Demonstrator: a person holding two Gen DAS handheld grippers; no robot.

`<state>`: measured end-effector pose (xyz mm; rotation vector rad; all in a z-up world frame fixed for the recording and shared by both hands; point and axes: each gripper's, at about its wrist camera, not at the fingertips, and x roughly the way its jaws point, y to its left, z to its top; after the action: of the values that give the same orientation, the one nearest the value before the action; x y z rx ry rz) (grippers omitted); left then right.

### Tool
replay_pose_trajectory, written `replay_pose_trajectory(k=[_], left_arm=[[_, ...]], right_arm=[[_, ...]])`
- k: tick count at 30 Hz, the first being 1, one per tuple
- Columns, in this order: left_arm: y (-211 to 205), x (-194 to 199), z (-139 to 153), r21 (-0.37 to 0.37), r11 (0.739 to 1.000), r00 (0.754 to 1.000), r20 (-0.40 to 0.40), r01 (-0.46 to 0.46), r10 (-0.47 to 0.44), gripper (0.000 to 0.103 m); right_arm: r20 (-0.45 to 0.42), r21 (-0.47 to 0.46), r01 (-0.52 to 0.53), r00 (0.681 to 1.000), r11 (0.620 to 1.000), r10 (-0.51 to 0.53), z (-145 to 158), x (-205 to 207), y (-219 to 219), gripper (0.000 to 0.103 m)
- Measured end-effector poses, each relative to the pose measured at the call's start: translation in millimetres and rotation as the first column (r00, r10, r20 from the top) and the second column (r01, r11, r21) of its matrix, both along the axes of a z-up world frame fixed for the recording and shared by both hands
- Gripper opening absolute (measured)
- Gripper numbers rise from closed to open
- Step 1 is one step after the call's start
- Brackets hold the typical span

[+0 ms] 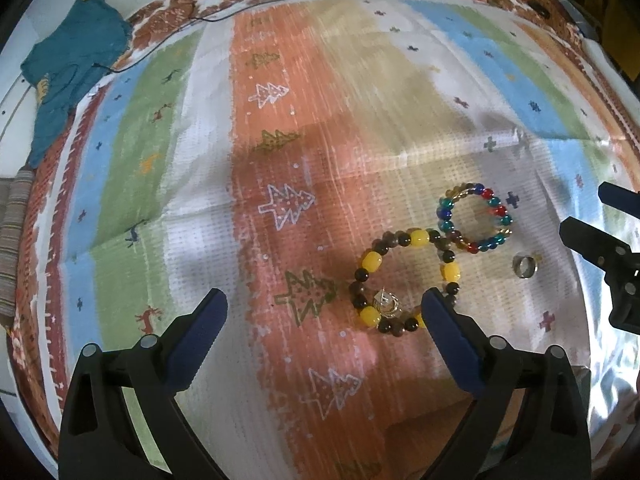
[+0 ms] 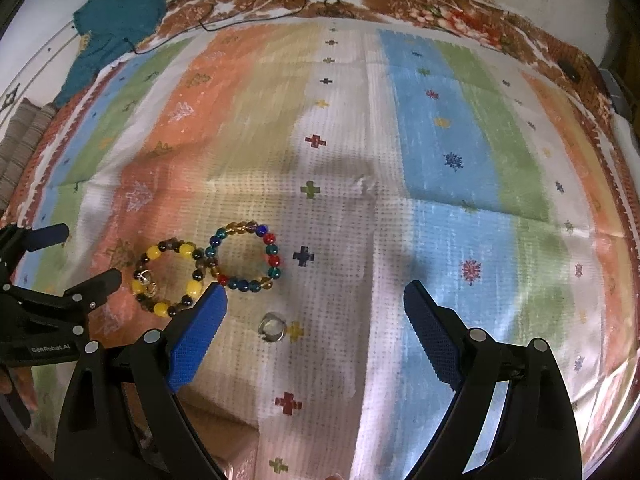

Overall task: Organize jewelry
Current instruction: 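Move both open tools toward the yellow-black and multicolour bracelets, then grasp the yellow-black bracelet with left tool while right tool grasps the multicolour bracelet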

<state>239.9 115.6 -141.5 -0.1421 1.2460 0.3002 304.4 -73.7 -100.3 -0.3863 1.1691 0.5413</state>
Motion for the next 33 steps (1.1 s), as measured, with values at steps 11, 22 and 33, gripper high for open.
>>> replay_pose_trajectory(k=[11,22,33], left_arm=[[8,13,-27,-0.048,0.999,0.999,-0.052,0.011,-0.014,0.083],[11,27,-44,-0.051,0.998,0.998,-0.062,0.029,-0.032,0.073],[16,26,-46,-0.055,0.998,0.998,-0.060,0.022,-0.025,0.015]], right_arm=[[-0.012,-0.049,-0.019,1.000,0.999,0.018,-20,10,21,0.091],[-0.063,-0.088,-0.020,0.998,0.996,0.014,-47,22,30,0.079],[-0.049,-0.107,-0.074,0.996,0.991,0.069,-58,17,38,0.041]])
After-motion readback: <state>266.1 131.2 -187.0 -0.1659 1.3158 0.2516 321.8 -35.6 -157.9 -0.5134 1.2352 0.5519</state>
